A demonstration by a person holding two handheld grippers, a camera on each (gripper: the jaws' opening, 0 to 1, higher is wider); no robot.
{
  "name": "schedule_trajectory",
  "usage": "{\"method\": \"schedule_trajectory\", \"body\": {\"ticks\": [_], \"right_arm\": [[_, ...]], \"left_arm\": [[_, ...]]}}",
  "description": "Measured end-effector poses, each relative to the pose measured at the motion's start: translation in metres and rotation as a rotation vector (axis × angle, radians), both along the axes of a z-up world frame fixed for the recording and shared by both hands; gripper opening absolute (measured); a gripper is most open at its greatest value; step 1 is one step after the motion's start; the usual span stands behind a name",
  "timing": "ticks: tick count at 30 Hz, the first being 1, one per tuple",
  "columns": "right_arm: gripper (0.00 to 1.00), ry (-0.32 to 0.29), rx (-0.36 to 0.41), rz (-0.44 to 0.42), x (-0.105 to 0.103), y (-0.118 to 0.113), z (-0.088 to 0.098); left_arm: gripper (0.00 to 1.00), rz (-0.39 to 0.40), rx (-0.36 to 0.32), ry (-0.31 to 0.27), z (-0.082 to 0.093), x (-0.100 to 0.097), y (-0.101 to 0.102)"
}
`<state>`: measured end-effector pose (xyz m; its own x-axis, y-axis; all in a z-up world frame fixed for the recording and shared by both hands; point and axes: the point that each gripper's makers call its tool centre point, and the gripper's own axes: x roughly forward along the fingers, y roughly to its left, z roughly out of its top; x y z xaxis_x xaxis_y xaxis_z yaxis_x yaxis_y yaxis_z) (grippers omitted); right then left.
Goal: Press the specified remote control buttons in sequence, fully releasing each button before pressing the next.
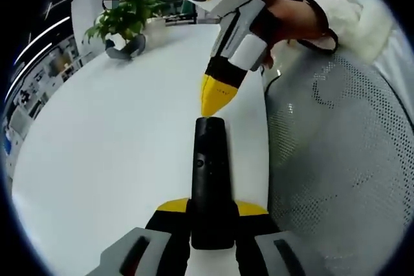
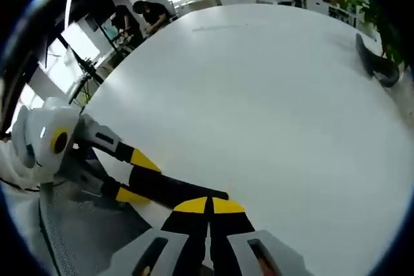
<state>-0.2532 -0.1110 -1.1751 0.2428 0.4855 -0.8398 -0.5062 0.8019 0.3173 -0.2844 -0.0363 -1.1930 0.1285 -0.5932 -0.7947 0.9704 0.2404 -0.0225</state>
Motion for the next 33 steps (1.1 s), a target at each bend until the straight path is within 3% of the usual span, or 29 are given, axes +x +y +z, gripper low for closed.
{"method": "schedule_trajectory", "body": {"ticks": [17,24,33], "right_arm": [[0.00,0.095,0.015,-0.040,-0.006,0.000,-0.009],[0.00,0.102,0.006,-0.059,-0.003,-0.001,-0.009],[0.00,0.128,-0.007,-0.140,0.004,-0.003,-0.009]], "left_arm": [[0.24,-0.005,-0.015,0.001,0.001,0.000,0.000],[0.24,-0.008,-0.013,0.000,0.001,0.000,0.000],[0.25,0.018,-0.055,0.021,0.001,-0.004,0.001]]}}
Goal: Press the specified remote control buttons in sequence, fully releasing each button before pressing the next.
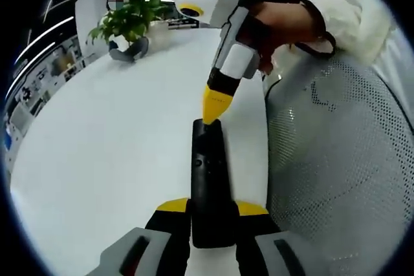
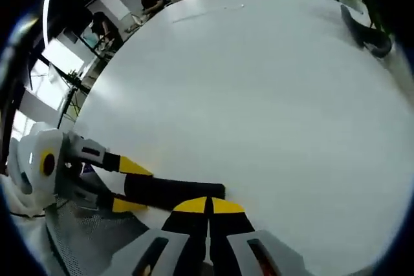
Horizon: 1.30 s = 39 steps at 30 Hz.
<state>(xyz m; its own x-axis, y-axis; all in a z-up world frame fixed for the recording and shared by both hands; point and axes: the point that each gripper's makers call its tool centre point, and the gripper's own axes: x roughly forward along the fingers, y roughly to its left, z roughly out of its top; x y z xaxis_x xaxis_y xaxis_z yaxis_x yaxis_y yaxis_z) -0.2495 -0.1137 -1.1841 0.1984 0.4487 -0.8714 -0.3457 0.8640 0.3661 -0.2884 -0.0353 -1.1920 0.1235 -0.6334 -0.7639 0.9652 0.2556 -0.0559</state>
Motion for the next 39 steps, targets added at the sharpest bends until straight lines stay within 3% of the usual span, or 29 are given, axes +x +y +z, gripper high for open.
{"method": "schedule_trajectory", "body": {"ticks": [13,16,18,20,25,33,39], "right_arm": [[0.00,0.008,-0.002,-0.055,0.000,-0.001,0.000],[0.00,0.009,-0.004,-0.039,-0.001,0.000,0.001],[0.00,-0.008,-0.018,0.038,-0.002,0.001,0.001],[0.00,-0.006,-0.013,0.019,-0.003,0.001,0.001],[0.00,0.004,0.078,-0.017,-0.002,0.011,0.011],[0.00,0.033,0.020,0.025,-0.009,0.011,-0.001],[0.00,-0.002,-0.017,0.059,-0.009,0.011,0.001]], "left_arm": [[0.24,0.026,-0.016,-0.003,0.000,0.001,0.004],[0.24,0.013,0.006,-0.008,-0.001,0.001,0.002],[0.24,-0.010,0.030,-0.021,-0.001,0.001,0.001],[0.24,-0.005,0.037,-0.015,-0.001,0.001,0.001],[0.24,-0.001,0.059,-0.008,-0.002,0.001,0.001],[0.24,0.005,0.058,0.000,-0.001,0.001,0.002],[0.24,0.010,0.074,0.002,-0.002,0.001,0.001]]}}
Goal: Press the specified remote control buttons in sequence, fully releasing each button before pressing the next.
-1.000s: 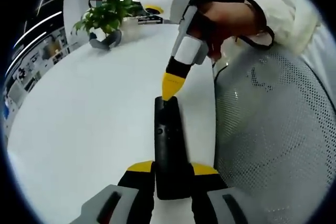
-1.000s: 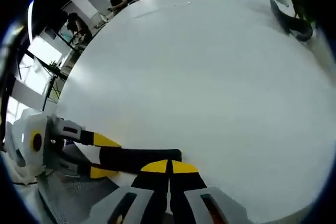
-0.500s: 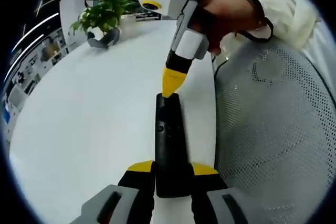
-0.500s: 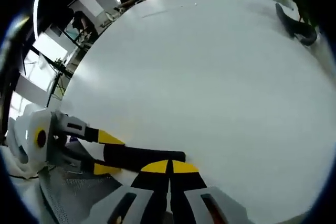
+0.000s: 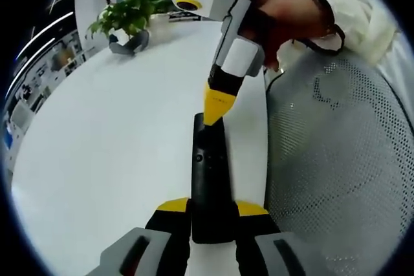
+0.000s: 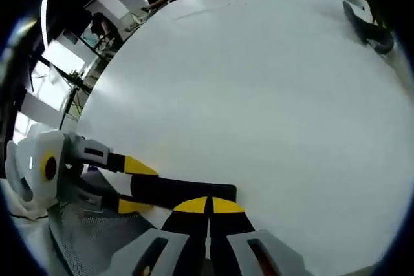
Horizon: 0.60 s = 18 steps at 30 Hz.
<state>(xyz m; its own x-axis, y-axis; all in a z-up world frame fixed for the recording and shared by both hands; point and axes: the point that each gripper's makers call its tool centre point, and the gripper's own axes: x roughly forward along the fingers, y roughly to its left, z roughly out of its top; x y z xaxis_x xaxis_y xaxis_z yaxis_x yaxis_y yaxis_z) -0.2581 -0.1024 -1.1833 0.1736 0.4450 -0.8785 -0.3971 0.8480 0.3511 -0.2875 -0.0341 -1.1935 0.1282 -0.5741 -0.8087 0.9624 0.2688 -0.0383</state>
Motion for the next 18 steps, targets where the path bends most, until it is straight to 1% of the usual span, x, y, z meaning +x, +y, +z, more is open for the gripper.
{"method": "schedule_trajectory", "body": {"ticks": [3,8,11,14,18], "right_arm": [[0.00,-0.014,-0.044,0.021,0.0001,0.0009,-0.0007],[0.00,-0.025,-0.066,0.019,0.0005,-0.0005,-0.0015],[0.00,-0.021,-0.056,0.002,0.0017,-0.0013,-0.0017],[0.00,-0.012,-0.027,-0.021,0.0015,-0.0019,-0.0009],[0.00,0.003,-0.004,-0.034,0.0021,-0.0017,-0.0003]], "left_arm": [[0.24,-0.001,-0.001,0.003,0.0001,-0.0001,0.0004],[0.24,0.000,-0.001,-0.002,0.0002,-0.0003,0.0004],[0.24,0.002,0.003,0.002,0.0004,-0.0002,0.0003],[0.24,0.000,0.006,0.007,0.0004,0.0000,0.0004],[0.24,-0.006,0.028,0.014,0.0004,-0.0001,-0.0004]]}}
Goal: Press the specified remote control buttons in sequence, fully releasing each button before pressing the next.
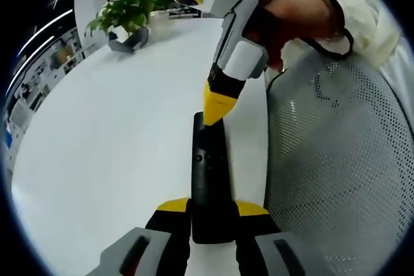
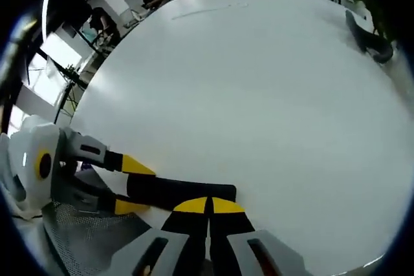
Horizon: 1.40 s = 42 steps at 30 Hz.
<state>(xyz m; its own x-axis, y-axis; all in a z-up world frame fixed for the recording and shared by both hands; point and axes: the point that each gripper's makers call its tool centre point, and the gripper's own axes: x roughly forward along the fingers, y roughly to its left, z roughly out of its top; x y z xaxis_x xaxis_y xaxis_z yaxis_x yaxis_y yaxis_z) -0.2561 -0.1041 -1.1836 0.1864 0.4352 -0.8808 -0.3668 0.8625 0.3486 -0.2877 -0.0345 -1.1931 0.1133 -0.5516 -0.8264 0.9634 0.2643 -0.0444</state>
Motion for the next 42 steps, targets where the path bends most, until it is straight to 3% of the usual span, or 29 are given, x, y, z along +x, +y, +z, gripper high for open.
{"method": "schedule_trajectory", "body": {"ticks": [13,20,28,33,42], "right_arm": [[0.00,0.040,0.033,0.033,-0.005,0.011,0.005],[0.00,0.054,0.030,0.050,-0.008,0.016,-0.001],[0.00,0.054,0.038,0.010,-0.007,0.013,-0.001],[0.00,0.095,0.092,-0.059,-0.006,0.012,-0.001],[0.00,0.089,0.086,-0.041,-0.004,0.016,0.004]], "left_arm": [[0.24,-0.005,0.000,0.000,0.000,-0.001,0.001],[0.24,-0.002,-0.004,-0.002,0.000,-0.001,0.002],[0.24,0.004,-0.031,-0.013,0.000,0.000,0.002],[0.24,0.002,-0.034,-0.013,0.000,0.000,0.002],[0.24,0.005,-0.051,-0.015,0.000,0.000,0.002]]}}
